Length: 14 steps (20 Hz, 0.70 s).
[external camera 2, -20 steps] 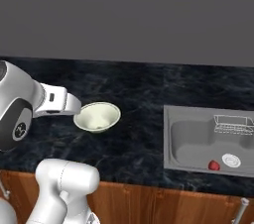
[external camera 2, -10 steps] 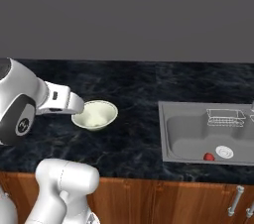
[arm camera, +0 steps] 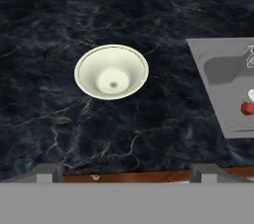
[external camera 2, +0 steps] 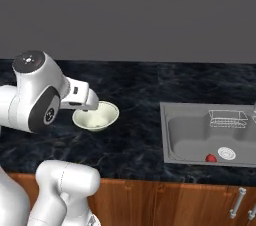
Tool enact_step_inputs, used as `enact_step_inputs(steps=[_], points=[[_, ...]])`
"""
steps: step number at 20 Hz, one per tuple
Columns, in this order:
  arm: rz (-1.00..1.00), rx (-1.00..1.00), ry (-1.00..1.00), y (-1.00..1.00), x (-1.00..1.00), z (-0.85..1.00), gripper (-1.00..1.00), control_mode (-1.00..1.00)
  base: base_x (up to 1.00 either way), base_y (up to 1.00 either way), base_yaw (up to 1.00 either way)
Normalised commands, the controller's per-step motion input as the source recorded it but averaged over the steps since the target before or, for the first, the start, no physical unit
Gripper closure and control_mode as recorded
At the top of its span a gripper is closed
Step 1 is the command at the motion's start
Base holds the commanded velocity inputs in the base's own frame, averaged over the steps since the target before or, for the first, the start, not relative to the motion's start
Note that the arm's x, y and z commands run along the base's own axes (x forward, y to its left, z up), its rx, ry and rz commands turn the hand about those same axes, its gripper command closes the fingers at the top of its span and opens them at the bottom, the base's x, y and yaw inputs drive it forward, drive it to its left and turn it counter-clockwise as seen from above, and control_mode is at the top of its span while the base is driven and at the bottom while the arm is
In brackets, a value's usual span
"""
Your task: Clear the mugs and bowl far away from the sink.
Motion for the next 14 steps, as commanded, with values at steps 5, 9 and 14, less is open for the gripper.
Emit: enact_step_inputs(steps=[5,9,14], points=[[0.09,0.02,-0.03,-0.17,0.26,-0.30,-1.00,-1.00,0.00,0.00,0.00],[-0.03,0.00,0.21,-0.02,0.32,-0.29,-1.00,-1.00,0.00,0.00,0.00],[-0.02,0.13,0.22,-0.04,0.53,-0.14,-1.00,-1.00,0.00,0.00,0.00]])
